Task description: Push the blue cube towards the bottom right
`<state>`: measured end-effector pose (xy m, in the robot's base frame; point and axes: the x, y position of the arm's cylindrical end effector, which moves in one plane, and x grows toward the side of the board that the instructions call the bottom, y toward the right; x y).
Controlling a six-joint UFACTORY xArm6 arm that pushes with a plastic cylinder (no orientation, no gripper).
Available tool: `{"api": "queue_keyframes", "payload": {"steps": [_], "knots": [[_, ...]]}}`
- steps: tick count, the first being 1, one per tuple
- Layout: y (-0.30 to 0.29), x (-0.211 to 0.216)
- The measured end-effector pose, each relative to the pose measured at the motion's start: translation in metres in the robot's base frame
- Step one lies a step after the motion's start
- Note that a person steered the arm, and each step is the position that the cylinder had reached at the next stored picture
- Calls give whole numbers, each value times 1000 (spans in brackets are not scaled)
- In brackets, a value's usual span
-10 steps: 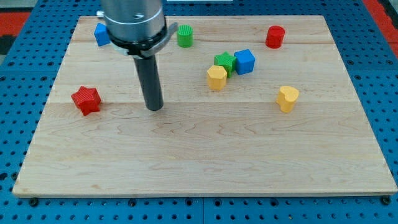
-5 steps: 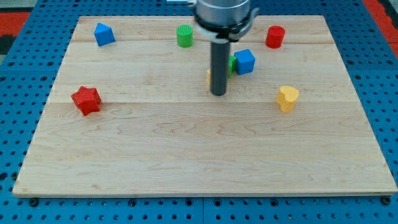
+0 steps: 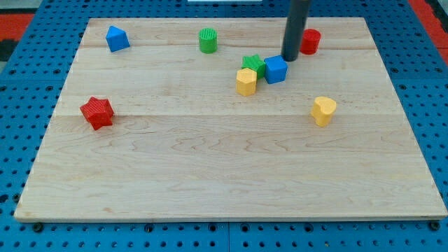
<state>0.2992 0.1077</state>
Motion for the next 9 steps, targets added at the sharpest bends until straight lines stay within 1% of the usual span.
{"api": "queue_keyframes", "payload": {"steps": [1,2,3,4,6,7,8,9], "knots": [[-40,22],[-58,53],[-64,75],[-38,59],[-36,34],[-2,30],[42,32],[14,61]]}}
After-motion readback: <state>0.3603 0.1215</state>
